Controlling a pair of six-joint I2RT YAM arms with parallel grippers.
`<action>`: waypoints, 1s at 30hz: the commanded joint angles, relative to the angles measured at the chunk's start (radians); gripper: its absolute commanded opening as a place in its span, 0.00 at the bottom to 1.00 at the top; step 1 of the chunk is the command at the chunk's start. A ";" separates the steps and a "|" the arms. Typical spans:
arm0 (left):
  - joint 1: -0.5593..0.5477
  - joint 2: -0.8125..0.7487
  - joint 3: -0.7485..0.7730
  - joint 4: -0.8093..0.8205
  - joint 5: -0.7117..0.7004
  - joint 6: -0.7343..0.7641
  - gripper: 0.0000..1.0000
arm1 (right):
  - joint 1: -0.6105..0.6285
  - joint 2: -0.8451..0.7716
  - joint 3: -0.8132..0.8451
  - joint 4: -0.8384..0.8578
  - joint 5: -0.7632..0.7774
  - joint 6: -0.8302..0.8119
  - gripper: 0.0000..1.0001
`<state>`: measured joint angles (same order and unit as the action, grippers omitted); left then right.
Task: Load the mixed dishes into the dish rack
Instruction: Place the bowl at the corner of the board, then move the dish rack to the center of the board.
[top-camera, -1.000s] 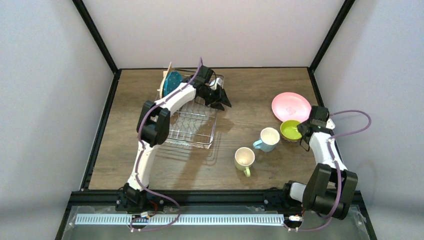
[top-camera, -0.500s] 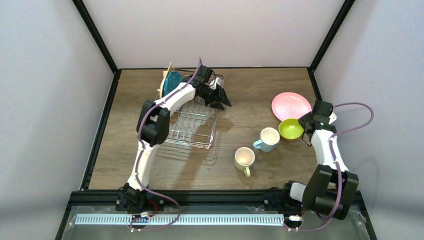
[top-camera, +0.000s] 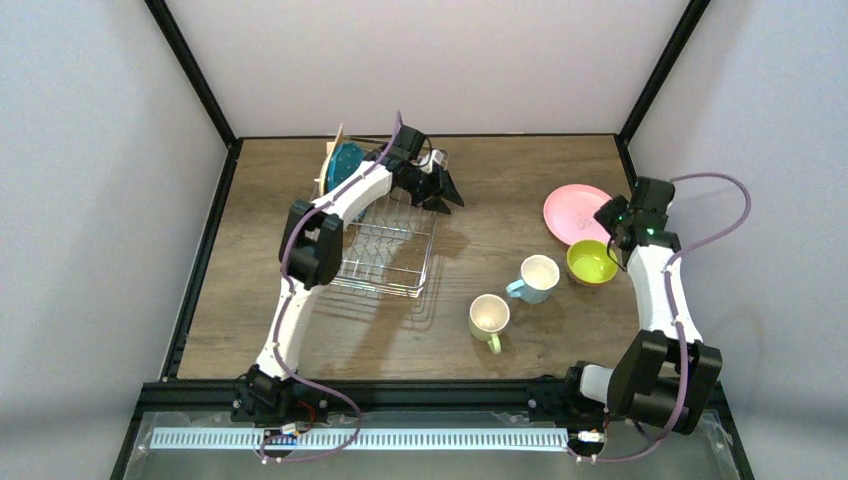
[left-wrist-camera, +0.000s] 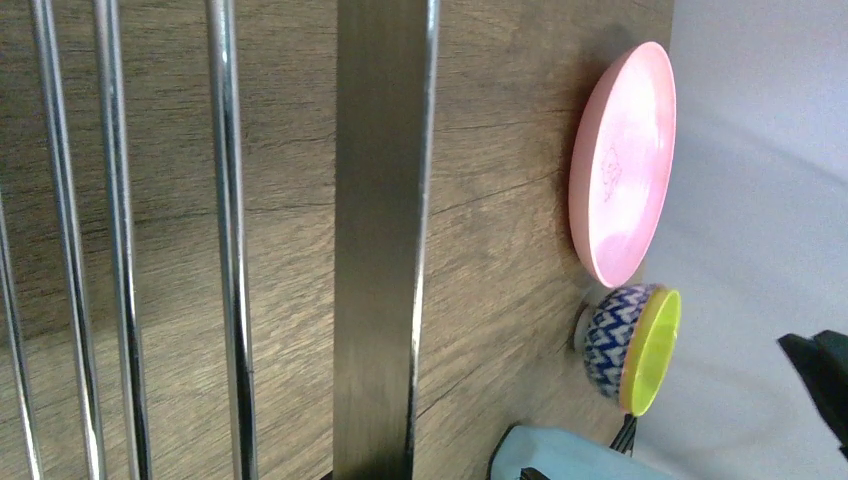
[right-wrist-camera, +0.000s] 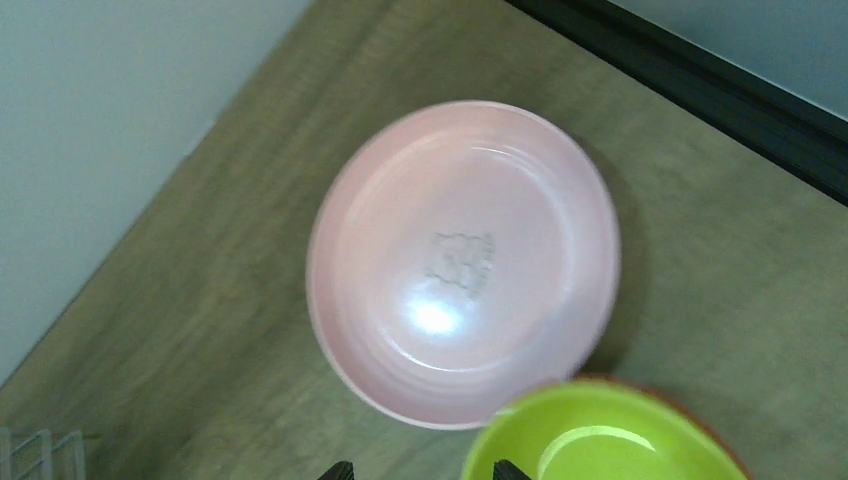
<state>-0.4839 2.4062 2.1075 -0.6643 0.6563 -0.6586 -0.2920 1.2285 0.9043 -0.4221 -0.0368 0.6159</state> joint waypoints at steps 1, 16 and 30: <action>0.014 0.049 0.013 -0.038 -0.024 -0.020 1.00 | 0.057 0.046 0.088 0.001 -0.049 -0.062 0.78; 0.012 0.094 0.079 -0.024 -0.017 -0.061 1.00 | 0.235 0.167 0.201 -0.011 -0.087 -0.100 0.78; 0.000 0.183 0.196 0.008 0.014 -0.145 1.00 | 0.542 0.323 0.346 -0.013 -0.026 -0.048 0.77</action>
<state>-0.4843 2.5244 2.2673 -0.6289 0.6758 -0.7673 0.1852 1.5009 1.2015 -0.4294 -0.0975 0.5488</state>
